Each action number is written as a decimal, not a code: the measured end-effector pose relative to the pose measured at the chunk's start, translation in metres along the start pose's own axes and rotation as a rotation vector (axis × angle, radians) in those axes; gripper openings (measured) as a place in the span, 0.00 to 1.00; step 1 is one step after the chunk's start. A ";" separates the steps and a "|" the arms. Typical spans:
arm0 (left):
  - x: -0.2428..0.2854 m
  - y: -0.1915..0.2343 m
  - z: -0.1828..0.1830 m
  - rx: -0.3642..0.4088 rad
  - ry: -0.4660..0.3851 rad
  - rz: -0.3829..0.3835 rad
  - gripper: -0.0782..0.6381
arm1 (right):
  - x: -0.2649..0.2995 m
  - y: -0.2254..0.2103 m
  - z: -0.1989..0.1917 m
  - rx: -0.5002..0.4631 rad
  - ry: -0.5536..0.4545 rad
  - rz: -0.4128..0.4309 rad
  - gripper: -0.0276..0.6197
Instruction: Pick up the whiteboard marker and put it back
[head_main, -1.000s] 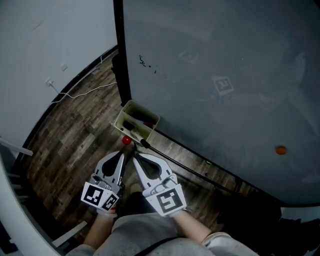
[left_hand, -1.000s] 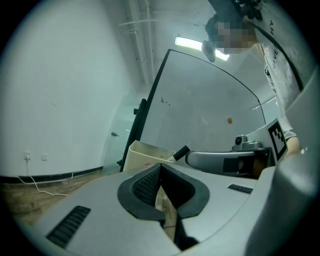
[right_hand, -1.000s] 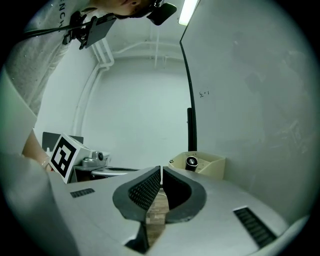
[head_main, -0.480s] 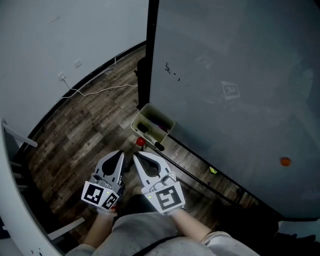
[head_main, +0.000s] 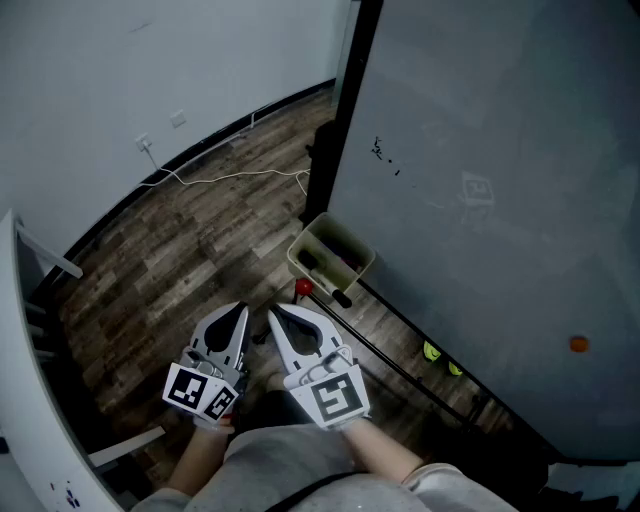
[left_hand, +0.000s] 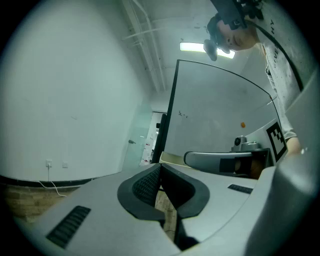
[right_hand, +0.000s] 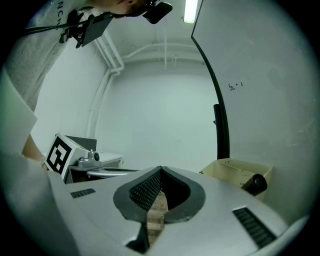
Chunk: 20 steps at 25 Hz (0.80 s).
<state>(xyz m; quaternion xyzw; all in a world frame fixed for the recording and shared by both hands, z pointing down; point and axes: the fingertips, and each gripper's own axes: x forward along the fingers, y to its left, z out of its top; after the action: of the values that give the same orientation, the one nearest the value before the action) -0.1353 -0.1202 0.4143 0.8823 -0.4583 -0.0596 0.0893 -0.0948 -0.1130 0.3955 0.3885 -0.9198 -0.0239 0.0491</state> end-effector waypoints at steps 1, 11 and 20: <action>-0.002 0.001 0.000 -0.001 0.000 0.004 0.13 | 0.000 0.001 -0.001 -0.004 0.004 0.004 0.07; -0.011 0.007 0.003 0.003 -0.007 0.030 0.13 | 0.005 0.005 0.002 0.005 0.000 0.017 0.07; -0.009 0.007 0.007 0.009 -0.016 0.030 0.13 | 0.008 0.005 0.008 0.008 -0.017 0.026 0.07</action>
<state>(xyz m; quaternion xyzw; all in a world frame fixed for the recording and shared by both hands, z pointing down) -0.1471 -0.1173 0.4094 0.8753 -0.4724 -0.0631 0.0826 -0.1046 -0.1157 0.3888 0.3764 -0.9253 -0.0229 0.0400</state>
